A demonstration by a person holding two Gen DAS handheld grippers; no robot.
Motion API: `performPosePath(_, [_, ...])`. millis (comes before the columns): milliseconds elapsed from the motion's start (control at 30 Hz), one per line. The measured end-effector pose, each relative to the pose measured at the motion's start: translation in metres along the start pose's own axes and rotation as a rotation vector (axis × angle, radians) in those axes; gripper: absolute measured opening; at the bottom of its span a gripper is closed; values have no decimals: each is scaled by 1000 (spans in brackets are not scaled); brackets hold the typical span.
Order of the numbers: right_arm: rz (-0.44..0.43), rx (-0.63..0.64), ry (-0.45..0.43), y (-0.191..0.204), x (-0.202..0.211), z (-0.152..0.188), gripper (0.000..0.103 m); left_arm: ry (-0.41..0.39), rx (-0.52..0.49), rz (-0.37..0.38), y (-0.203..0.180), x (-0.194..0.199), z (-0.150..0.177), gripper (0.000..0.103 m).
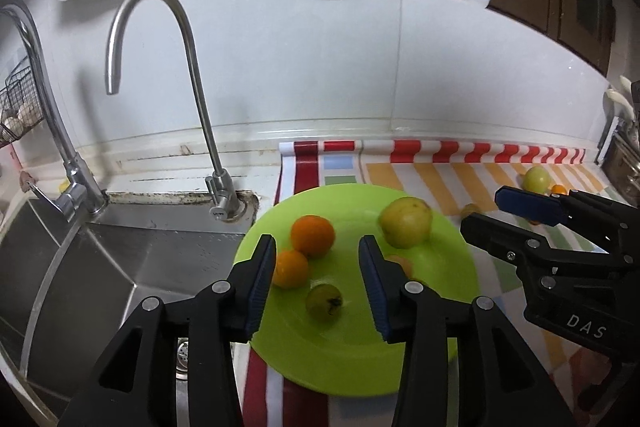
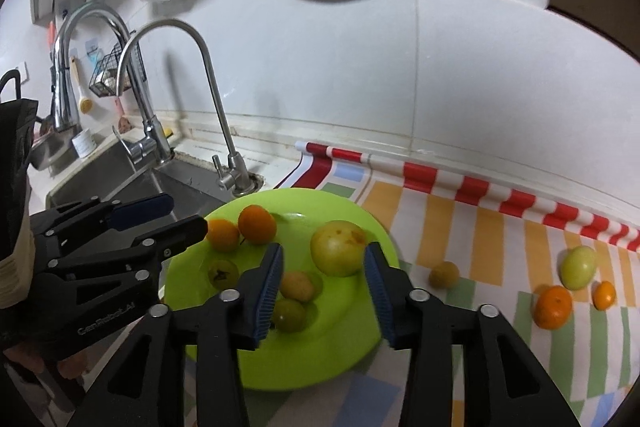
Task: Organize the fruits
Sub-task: 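Open both tools and withdraw them from the plate toward the remaining fruits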
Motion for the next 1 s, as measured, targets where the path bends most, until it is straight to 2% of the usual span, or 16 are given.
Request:
performPosePath(300, [53, -16, -75, -10, 51, 5, 56, -32, -7, 9, -23, 36, -3, 48])
performPosePath(467, [75, -30, -100, -20, 76, 10, 57, -63, -18, 18, -38, 55, -8, 55])
performPosePath(533, [87, -39, -109, -25, 85, 12, 61, -76, -24, 22, -44, 62, -11, 59])
performPosePath(733, [117, -56, -136, -41, 109, 17, 61, -107, -42, 28, -65, 78, -19, 67])
performPosePath(833, [135, -58, -153, -49, 121, 18, 66, -118, -44, 31, -74, 82, -22, 69])
performPosePath(1000, [163, -60, -177, -66, 138, 18, 66, -131, -48, 38, -92, 87, -29, 70])
Point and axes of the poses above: each gripper's, at about its wrist camera, not at the fingertips, and x roughly against the way its jaws point, y to its left, z to its underside, the point moved 4 cm from there along -x, roughly the way its jaws point, and after that the axes turned 12 degrees about -x, right-handed, at the moved point
